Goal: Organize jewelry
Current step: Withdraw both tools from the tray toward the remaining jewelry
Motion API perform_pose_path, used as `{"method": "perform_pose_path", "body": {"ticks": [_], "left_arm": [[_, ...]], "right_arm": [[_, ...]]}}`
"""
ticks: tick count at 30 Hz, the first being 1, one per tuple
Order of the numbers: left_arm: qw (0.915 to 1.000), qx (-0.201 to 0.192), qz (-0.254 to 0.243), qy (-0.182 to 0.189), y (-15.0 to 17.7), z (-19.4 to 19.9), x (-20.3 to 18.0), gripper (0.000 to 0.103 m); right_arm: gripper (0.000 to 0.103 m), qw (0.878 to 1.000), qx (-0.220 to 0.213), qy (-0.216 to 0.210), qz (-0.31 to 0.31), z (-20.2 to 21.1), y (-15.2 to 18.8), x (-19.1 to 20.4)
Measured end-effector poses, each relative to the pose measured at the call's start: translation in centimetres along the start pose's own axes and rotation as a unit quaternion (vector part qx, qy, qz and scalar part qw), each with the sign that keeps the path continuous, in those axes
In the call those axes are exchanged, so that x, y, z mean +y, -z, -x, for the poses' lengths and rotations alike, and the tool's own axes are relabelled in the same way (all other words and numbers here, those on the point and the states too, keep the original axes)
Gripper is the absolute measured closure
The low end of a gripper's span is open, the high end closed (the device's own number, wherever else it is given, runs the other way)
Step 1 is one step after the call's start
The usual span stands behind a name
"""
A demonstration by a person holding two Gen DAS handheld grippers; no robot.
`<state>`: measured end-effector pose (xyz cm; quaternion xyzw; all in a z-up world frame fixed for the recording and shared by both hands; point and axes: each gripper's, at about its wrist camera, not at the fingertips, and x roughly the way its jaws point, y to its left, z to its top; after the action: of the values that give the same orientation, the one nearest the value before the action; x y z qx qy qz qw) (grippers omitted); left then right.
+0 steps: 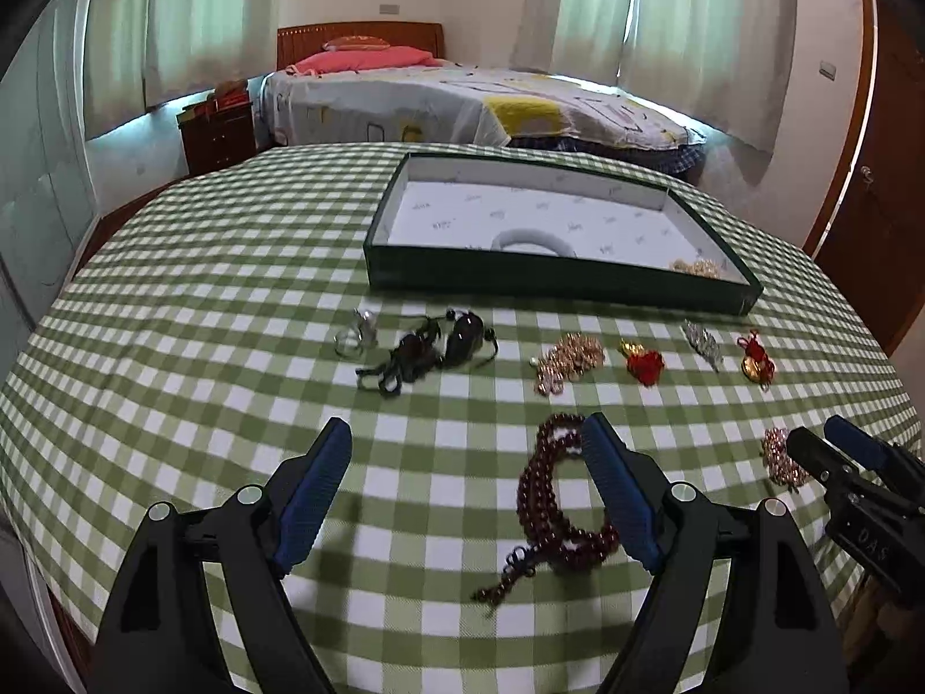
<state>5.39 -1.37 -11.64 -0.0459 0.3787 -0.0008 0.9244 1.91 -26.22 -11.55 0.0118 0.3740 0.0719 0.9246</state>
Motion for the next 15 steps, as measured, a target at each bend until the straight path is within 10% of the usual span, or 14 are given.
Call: {"method": "perform_pose_path", "body": {"ticks": [15], "left_arm": [[0.9999, 0.011, -0.012, -0.001, 0.8, -0.4, -0.7, 0.024]], "right_arm": [[0.039, 1.0, 0.021, 0.008, 0.005, -1.8, 0.9, 0.0]]}}
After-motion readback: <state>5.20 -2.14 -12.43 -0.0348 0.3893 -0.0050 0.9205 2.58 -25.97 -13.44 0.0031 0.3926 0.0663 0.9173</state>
